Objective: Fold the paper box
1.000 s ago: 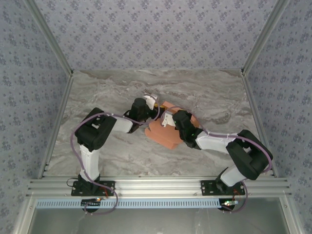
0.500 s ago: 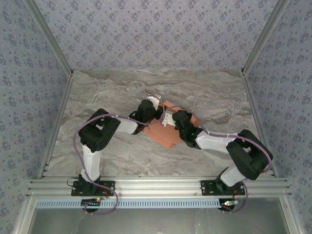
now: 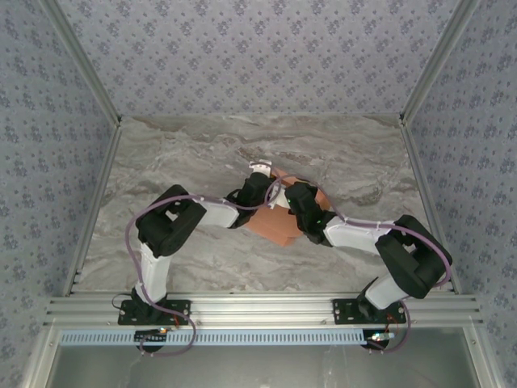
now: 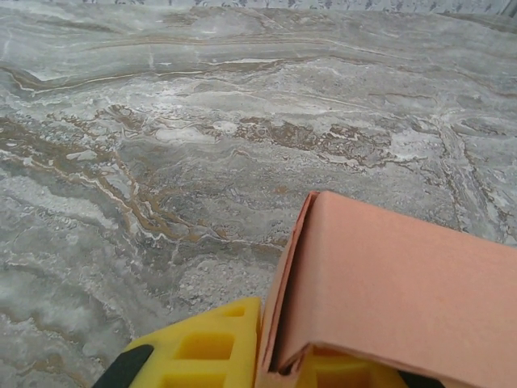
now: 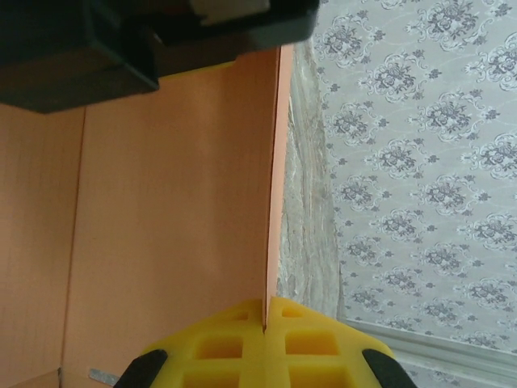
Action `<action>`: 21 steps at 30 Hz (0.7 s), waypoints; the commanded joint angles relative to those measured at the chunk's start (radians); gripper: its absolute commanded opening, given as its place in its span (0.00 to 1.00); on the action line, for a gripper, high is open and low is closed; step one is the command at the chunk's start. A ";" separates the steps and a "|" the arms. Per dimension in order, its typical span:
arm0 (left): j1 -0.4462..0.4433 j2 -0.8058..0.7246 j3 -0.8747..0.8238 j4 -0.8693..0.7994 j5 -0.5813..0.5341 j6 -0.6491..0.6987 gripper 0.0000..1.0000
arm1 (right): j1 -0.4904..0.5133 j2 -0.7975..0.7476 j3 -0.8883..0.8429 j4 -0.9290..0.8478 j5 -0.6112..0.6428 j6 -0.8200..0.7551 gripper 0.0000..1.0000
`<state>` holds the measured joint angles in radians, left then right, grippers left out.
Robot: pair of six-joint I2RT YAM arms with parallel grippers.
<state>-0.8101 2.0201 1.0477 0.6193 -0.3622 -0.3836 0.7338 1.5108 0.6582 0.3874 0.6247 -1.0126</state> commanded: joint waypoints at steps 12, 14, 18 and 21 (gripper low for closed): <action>0.065 0.018 -0.056 0.167 0.067 -0.033 0.24 | 0.011 -0.004 -0.021 -0.151 -0.007 0.034 0.00; 0.079 0.006 -0.076 0.182 0.124 -0.028 0.28 | 0.010 -0.004 -0.019 -0.151 -0.006 0.033 0.00; 0.095 -0.008 -0.098 0.196 0.217 0.011 0.35 | 0.007 -0.002 -0.016 -0.151 -0.007 0.034 0.00; 0.101 -0.010 -0.112 0.205 0.256 0.034 0.39 | 0.005 -0.002 -0.015 -0.151 -0.005 0.034 0.00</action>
<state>-0.7334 2.0308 0.9581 0.8036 -0.1509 -0.3832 0.7353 1.5051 0.6590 0.3729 0.6304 -1.0042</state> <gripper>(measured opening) 0.379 0.051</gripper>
